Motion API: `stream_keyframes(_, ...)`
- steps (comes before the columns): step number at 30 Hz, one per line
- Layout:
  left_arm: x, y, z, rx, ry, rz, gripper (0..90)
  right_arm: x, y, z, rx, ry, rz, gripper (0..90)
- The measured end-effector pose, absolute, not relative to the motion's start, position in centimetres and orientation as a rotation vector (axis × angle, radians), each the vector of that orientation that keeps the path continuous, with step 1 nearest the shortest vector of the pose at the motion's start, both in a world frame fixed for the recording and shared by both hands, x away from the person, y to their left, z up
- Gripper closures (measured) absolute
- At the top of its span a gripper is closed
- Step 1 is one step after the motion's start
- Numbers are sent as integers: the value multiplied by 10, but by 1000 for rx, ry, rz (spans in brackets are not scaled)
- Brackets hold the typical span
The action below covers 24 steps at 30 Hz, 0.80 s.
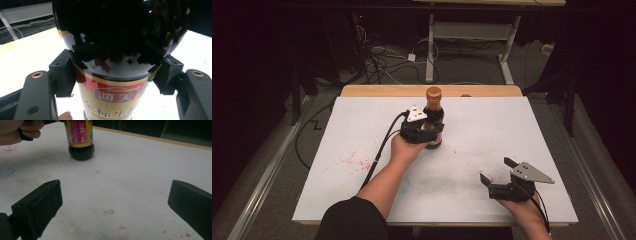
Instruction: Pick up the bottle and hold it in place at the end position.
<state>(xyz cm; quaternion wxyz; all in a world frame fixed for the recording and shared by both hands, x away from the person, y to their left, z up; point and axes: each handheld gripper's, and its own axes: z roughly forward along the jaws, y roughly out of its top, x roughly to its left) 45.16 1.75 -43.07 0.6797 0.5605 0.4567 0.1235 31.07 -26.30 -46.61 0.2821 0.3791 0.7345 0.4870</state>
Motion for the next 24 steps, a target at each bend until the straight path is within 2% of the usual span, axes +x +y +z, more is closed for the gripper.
stream_keyframes(18, 452, 23, -433, 1262, 995, 235, 267, 310, -261, -467, 1012, 1974, 1299, 3)
stream_keyframes(24, 451, 23, -429, 1227, 970, 239, 235, 311, -260, -467, 1025, 1986, 1302, 3)
